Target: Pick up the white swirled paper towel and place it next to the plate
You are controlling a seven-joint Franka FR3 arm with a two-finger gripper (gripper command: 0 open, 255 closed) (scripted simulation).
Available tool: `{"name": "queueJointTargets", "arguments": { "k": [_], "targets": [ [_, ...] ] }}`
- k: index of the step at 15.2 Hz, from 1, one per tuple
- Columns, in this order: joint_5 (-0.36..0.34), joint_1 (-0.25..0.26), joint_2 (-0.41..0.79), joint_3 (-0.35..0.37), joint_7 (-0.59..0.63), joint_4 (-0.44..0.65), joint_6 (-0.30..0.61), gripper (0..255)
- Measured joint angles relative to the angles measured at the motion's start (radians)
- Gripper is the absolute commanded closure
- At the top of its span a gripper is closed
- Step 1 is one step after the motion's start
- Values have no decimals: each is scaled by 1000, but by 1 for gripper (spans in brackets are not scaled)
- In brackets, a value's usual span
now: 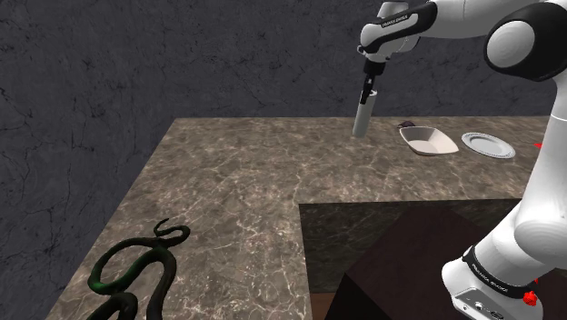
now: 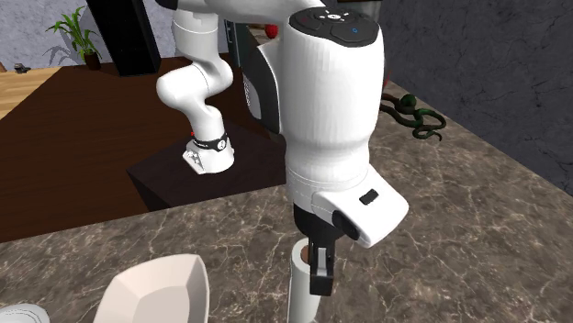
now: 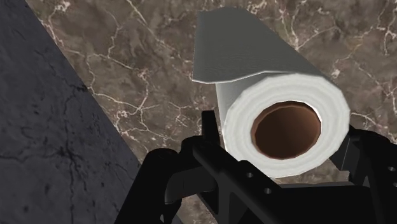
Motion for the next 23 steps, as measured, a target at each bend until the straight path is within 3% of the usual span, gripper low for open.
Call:
{"name": "queueJointTargets", "arguments": {
  "k": [12,23],
  "targets": [
    [-19,-6,-33,-10,8,117,-148,255],
    [-99,-71,-271,-90,-130,-74,-179,255]
  ]
}}
